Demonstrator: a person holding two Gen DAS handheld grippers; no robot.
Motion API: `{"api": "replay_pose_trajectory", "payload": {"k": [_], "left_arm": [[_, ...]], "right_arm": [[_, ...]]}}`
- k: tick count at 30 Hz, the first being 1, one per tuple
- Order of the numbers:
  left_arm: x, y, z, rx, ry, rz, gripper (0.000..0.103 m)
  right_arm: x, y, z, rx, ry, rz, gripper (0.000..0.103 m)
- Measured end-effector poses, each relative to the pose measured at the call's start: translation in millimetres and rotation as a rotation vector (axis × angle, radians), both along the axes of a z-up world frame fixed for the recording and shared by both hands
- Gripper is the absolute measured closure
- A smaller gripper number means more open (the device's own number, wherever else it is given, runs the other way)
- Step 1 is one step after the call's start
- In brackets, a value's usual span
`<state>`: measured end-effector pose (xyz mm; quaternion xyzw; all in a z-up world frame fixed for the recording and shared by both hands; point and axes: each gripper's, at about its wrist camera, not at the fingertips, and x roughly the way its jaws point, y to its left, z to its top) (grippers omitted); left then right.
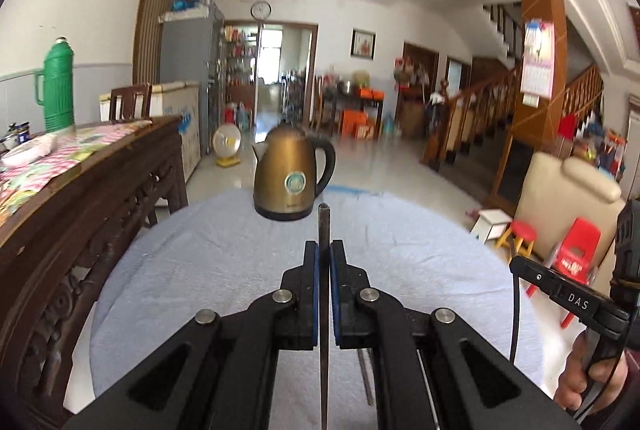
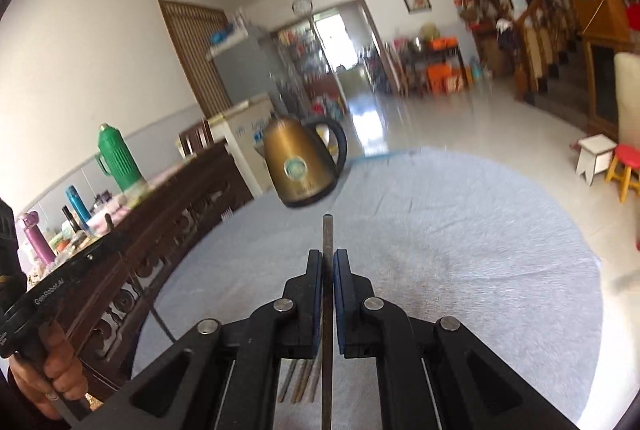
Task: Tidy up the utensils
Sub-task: 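Lower both chopsticks into the black mesh cup and open both tools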
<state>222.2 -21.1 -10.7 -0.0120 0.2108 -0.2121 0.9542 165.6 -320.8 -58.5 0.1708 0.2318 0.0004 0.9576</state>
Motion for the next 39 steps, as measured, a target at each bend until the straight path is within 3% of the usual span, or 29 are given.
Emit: {"api": "replay_pose_trajectory", "payload": {"k": [10,17,23,28,35,39], "left_arm": [[-66.3,13.1,49.2,-0.075,-0.134,-0.022,0.098],[-95.8,16.8,75.3,-0.170,-0.159,-0.072,0.098],[-103.2,12.9,67.2,-0.211,-0.152,-0.093,0.098],[-101.7,-5.8,36.9,-0.129,-0.091,-0.098,0.098],[-95.0,-22.7,-1.1,-0.057,0.040,-0.120,0.098],[-98.5,-23.8,-15.8,-0.027,0.071,-0.115,0.098]], "right_arm": [[-76.0,33.9,63.0,0.001,-0.296,-0.067,0.096],[-84.3,61.2,82.8,-0.014,-0.438,-0.141,0.096],[-64.1,84.5,51.5,-0.049,-0.384,-0.155,0.096],[-68.3,81.8,30.6,-0.036,-0.313,-0.140,0.096],[-87.6,70.0,14.6,0.002,-0.251,-0.087,0.096],[-104.6,64.8,2.0,0.027,-0.225,-0.061,0.096]]}}
